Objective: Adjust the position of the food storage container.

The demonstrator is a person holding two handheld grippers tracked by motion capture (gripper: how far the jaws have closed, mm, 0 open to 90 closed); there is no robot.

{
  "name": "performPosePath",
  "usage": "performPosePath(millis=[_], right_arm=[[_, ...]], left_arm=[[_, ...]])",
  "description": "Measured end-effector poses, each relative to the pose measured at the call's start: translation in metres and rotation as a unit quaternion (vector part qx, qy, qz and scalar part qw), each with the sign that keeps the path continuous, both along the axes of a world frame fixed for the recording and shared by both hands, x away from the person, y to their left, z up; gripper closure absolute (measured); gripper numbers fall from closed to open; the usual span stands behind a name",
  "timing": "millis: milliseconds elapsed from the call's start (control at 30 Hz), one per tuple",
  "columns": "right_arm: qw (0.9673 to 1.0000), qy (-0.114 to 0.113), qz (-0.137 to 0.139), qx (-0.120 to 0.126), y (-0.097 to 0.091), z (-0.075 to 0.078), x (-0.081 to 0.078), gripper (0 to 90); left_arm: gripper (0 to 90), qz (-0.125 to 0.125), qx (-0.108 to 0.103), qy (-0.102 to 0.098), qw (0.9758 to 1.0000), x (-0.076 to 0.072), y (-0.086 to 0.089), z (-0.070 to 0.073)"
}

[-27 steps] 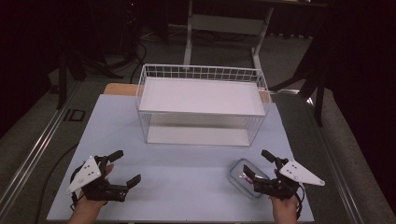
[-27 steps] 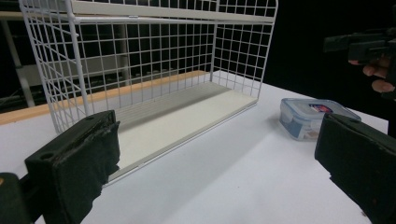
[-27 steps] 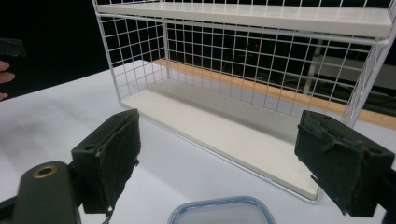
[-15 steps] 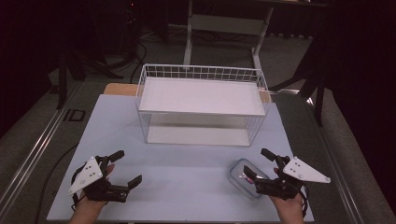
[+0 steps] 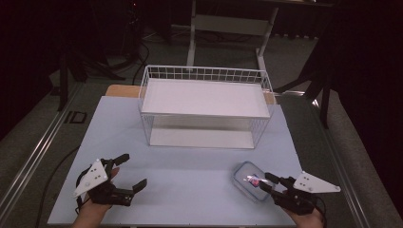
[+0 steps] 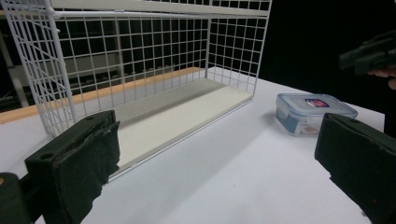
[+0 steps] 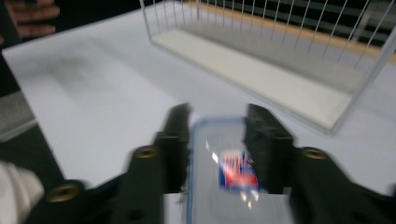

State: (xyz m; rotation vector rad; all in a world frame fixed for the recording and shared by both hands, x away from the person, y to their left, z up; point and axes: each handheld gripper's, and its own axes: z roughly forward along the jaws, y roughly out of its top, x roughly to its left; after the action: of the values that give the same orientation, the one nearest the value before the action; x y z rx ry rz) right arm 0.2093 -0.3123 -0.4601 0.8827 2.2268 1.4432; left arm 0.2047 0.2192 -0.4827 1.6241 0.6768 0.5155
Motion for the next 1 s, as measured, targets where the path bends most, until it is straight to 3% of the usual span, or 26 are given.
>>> performPosePath(millis=[267,367,667,833,1000], right_arm=[[0.9991,0.04,0.003,-0.011,-0.02,-0.017,-0.01,81.2],[0.9979,0.055,-0.002,-0.033,-0.03,-0.025,-0.012,89.2],[0.9928,0.093,-0.039,-0.064,-0.052,-0.049,-0.009,90.0],[0.9899,0.113,-0.044,-0.074,-0.052,-0.063,0.0,90.0],[0.9881,0.12,-0.039,-0.088,-0.044,-0.068,0.011,90.0]], left_arm=[[1.0,-0.002,-0.002,0.001,1.0,0.0,-0.001,0.0],[1.0,-0.003,0.001,0.002,1.0,0.001,-0.002,-0.001],[1.0,-0.002,0.002,0.0,1.0,0.0,-0.002,0.0],[1.0,-0.002,0.005,-0.001,1.0,0.001,-0.003,0.0],[1.0,-0.003,0.007,-0.001,1.0,0.0,-0.003,0.0]])
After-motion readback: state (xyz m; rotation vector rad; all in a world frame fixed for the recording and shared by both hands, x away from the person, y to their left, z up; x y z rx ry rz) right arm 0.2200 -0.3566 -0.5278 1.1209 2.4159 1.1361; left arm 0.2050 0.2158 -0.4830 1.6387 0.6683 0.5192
